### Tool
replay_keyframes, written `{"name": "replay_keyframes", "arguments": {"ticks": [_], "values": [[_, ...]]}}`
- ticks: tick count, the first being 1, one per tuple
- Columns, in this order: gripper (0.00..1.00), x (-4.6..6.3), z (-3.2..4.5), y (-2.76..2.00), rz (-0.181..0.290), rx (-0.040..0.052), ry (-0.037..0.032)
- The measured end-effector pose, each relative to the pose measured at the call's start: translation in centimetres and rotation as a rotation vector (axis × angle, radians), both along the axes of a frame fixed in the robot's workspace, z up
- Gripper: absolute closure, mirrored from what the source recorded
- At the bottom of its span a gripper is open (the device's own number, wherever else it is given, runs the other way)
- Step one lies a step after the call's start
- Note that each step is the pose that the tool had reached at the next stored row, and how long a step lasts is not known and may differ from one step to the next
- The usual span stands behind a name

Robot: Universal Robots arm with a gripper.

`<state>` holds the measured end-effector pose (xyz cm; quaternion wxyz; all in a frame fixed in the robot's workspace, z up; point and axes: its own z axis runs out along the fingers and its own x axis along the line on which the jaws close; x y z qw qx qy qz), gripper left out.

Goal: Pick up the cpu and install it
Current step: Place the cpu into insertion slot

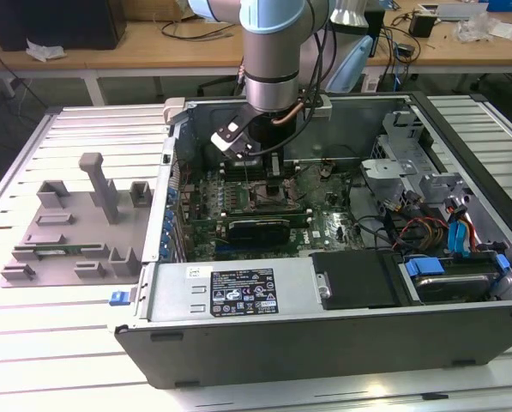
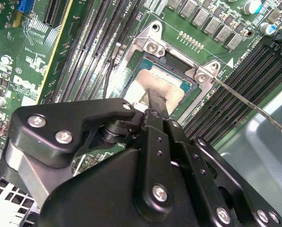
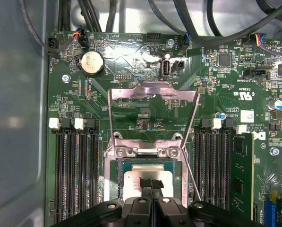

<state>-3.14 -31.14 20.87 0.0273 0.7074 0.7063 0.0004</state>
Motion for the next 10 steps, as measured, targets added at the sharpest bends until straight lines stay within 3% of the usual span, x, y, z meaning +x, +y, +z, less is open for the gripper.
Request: {"name": "replay_keyframes", "arguments": {"ticks": [10], "values": [[0.89, -0.01, -0.46, -0.02, -0.029, -0.0006, 0.0004]]}}
